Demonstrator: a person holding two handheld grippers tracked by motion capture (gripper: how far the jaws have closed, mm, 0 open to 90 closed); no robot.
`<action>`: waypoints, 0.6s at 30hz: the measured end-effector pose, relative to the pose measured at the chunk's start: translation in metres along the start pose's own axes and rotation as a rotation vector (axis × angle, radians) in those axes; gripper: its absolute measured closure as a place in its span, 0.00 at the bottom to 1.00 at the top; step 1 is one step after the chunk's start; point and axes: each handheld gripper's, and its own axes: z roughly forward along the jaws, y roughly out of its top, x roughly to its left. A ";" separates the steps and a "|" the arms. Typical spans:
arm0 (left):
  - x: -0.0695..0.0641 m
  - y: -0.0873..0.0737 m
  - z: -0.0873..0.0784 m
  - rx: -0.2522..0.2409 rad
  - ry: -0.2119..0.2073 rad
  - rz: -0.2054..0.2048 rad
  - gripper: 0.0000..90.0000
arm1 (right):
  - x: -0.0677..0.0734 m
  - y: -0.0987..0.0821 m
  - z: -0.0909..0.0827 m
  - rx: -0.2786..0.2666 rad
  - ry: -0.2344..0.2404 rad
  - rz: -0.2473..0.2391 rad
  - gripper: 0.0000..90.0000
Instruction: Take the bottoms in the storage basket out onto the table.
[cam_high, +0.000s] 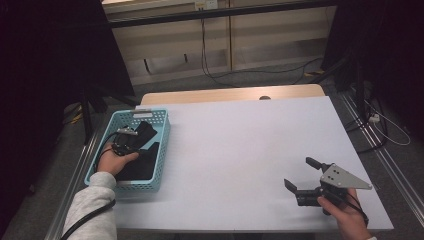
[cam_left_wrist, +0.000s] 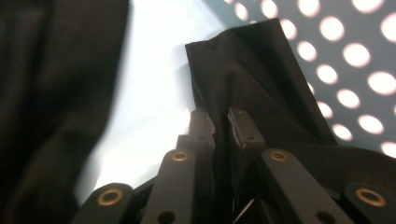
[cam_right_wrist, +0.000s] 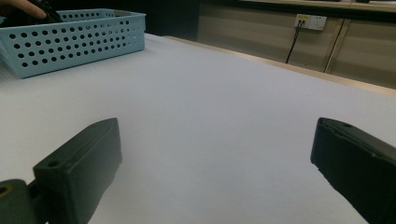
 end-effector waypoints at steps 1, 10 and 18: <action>0.001 0.001 -0.002 -0.016 0.016 -0.019 0.91 | 0.000 0.000 0.000 0.001 0.000 0.000 0.01; 0.012 0.024 -0.024 -0.110 0.080 -0.062 0.99 | -0.001 0.000 0.000 -0.002 0.002 0.007 0.01; 0.028 0.026 -0.035 -0.162 0.144 -0.125 0.99 | -0.001 0.000 -0.001 -0.003 0.002 0.013 0.01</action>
